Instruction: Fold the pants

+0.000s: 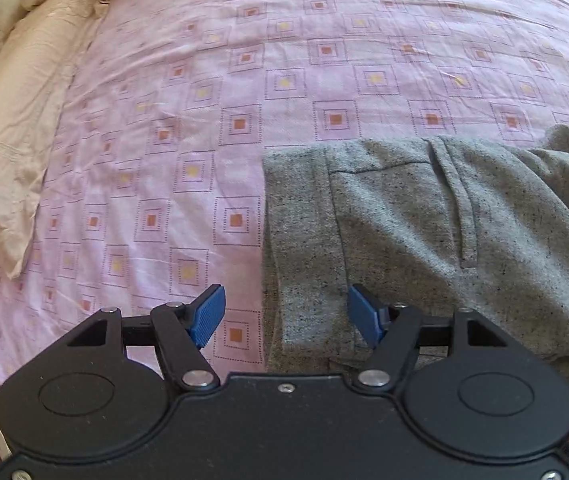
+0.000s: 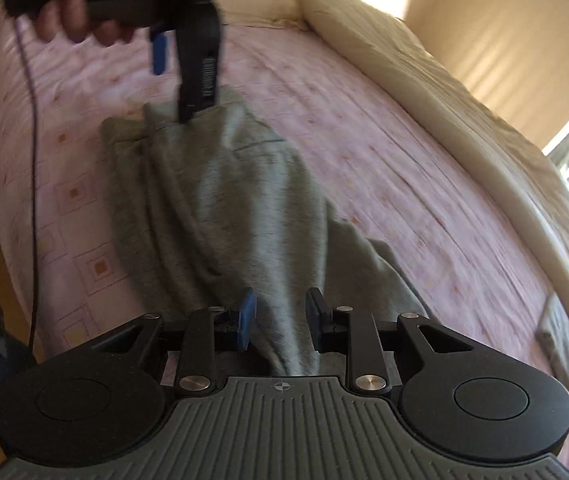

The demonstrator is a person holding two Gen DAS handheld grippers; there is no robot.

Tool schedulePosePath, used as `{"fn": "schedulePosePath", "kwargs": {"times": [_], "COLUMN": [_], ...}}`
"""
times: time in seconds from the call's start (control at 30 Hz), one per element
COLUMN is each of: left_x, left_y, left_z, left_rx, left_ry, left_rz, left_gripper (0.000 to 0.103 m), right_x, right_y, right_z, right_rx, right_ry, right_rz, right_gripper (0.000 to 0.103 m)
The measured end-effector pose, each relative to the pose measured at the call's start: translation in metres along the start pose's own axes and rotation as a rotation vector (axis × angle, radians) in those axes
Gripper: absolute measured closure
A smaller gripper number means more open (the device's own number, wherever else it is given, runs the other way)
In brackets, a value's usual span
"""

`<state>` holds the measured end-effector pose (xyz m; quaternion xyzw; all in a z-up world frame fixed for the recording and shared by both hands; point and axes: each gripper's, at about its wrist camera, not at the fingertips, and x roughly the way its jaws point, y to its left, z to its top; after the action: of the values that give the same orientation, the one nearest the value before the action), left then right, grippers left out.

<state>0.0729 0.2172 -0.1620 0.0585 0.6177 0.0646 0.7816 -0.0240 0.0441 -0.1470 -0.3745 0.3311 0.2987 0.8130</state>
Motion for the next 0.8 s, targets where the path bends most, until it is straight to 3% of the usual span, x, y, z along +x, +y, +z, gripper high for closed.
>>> {"fn": "schedulePosePath", "kwargs": {"times": [0.07,0.27,0.3,0.37,0.4,0.43,0.5,0.67,0.8], "left_x": [0.004,0.023,0.026,0.026,0.023,0.018,0.004,-0.046,-0.061], "left_y": [-0.003,-0.006,-0.006,-0.005,-0.007,-0.011,-0.016,0.002,0.013], "left_z": [-0.001,0.004,0.005,0.007,0.009,0.009,0.007,-0.007,-0.027], "left_rx": [0.026,0.034,0.024,-0.002,-0.01,0.004,0.05,0.07,0.082], "left_ry": [0.003,0.056,0.062,0.069,0.066,0.047,0.003,-0.07,-0.057], "left_rz": [-0.022,-0.027,-0.042,-0.136,-0.129,-0.093,-0.048,-0.073,-0.101], "left_gripper": [0.024,0.024,0.029,0.072,0.077,0.092,0.093,0.092,0.092], "right_x": [0.004,0.031,0.036,0.046,0.049,0.05,0.044,0.003,-0.01], "right_y": [0.015,0.043,0.044,0.048,0.048,0.044,0.023,-0.03,-0.032], "right_z": [0.002,-0.002,-0.002,-0.001,-0.001,0.003,0.017,0.038,0.034], "right_rx": [-0.098,-0.328,-0.348,-0.391,-0.404,-0.384,-0.218,0.153,0.203], "right_ry": [-0.004,0.032,0.044,0.069,0.073,0.074,0.064,0.004,0.019], "right_rz": [0.001,-0.055,-0.049,-0.053,-0.058,-0.047,-0.003,0.087,0.204], "right_gripper": [0.077,0.077,0.077,0.079,0.079,0.089,0.091,0.091,0.091]}}
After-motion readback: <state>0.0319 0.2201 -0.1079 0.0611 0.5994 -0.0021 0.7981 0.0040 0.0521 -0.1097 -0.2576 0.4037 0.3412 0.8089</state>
